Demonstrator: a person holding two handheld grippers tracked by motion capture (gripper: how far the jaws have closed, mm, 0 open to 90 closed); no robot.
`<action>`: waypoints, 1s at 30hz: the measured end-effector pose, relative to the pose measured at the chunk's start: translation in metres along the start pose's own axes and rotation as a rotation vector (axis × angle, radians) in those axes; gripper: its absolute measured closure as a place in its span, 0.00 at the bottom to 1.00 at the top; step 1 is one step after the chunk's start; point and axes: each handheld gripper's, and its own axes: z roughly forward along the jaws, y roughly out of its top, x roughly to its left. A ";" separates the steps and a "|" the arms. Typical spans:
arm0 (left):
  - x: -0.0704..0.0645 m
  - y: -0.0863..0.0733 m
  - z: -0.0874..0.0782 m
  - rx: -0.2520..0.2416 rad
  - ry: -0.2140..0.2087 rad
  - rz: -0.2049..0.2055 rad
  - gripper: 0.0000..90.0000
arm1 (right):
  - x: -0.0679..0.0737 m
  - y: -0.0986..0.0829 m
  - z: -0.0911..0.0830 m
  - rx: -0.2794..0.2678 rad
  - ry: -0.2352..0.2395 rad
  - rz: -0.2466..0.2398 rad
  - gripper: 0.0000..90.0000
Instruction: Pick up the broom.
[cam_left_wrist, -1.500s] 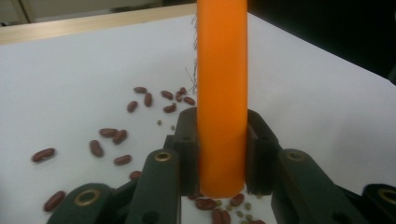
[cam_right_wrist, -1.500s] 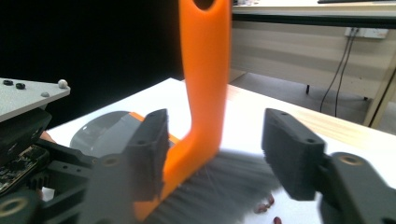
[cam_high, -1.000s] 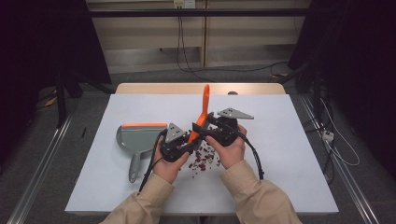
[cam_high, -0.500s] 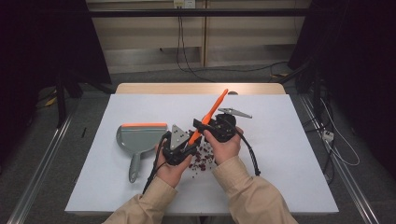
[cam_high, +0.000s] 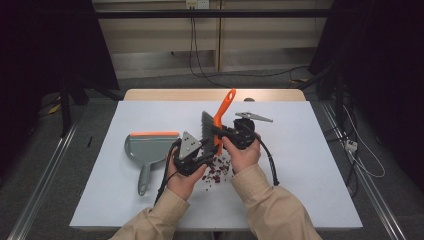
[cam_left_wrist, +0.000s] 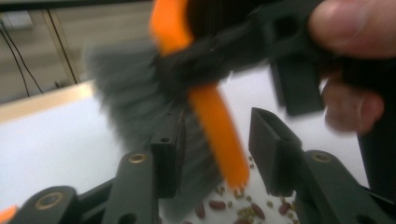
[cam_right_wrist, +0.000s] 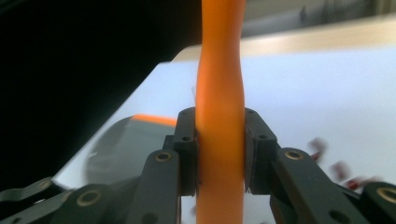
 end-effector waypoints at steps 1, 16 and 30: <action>0.002 -0.001 0.000 0.010 -0.009 -0.012 0.62 | -0.003 0.003 -0.003 -0.012 -0.007 -0.019 0.79; 0.031 0.002 -0.012 0.020 -0.107 -0.016 0.25 | -0.047 0.017 -0.035 0.094 -0.072 -0.219 0.79; 0.058 0.001 -0.036 0.027 -0.154 -0.017 0.09 | -0.065 0.019 -0.047 0.159 -0.085 -0.289 0.79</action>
